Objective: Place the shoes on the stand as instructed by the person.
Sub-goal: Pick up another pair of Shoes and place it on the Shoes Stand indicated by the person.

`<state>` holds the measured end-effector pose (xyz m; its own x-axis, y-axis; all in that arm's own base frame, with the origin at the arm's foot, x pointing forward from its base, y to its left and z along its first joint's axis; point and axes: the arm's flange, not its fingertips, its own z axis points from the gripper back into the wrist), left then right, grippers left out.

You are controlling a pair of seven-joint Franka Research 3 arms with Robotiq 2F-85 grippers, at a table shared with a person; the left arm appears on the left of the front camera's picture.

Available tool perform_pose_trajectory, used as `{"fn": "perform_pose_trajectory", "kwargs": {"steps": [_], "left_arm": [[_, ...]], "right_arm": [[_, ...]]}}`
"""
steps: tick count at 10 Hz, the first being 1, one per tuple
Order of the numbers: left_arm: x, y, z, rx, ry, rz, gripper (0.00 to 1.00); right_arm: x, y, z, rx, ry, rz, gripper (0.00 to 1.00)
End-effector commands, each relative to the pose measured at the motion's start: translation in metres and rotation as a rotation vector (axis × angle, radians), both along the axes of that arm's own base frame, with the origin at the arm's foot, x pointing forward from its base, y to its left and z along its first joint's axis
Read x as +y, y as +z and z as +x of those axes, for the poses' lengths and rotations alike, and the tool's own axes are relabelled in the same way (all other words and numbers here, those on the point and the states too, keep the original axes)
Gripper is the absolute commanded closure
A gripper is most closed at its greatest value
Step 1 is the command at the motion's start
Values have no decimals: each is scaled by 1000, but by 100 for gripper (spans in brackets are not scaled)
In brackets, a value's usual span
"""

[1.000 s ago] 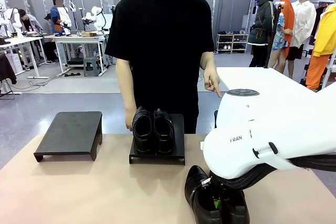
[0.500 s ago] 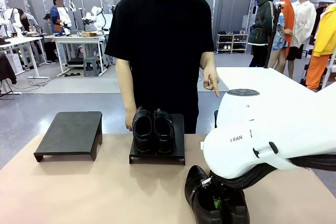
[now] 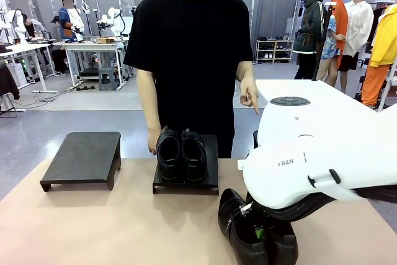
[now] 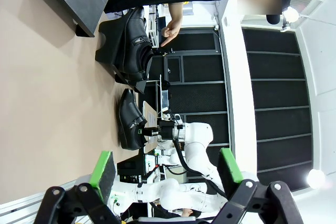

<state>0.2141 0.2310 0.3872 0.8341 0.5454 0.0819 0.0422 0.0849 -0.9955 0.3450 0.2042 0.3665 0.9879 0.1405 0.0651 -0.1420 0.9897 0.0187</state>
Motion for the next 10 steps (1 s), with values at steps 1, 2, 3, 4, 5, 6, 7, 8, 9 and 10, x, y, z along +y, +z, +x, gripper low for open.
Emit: {"fn": "perform_pose_trajectory", "kwargs": {"steps": [1, 2, 3, 4, 5, 6, 7, 8, 9, 10], "left_arm": [[0, 2, -1, -9, -3, -12, 0], [0, 2, -1, -9, -3, -12, 0], [0, 2, -1, -9, -3, -12, 0], [0, 2, -1, -9, -3, -12, 0], [0, 2, -1, -9, -3, -12, 0], [0, 2, -1, -9, -3, -12, 0], [0, 2, -1, -9, -3, -12, 0], [0, 2, -1, -9, -3, -12, 0], [0, 2, -1, -9, -3, -12, 0], [0, 2, -1, -9, -3, -12, 0]], "right_arm": [[-14, 25, -1, -45, -20, -36, 93], [-19, 36, -1, -56, -20, -44, 93], [-21, 42, 0, -69, -30, -36, 93], [-26, 48, 4, -86, -41, -36, 93], [-31, 58, 7, -122, -45, -43, 93], [-43, 79, 15, -171, -62, -32, 93], [-63, 107, 28, -220, -101, -21, 93], [-79, 126, 41, -293, -140, -56, 93], [-92, 141, 56, -311, -115, -27, 93], [-105, 156, 80, -331, -109, -18, 93]]}}
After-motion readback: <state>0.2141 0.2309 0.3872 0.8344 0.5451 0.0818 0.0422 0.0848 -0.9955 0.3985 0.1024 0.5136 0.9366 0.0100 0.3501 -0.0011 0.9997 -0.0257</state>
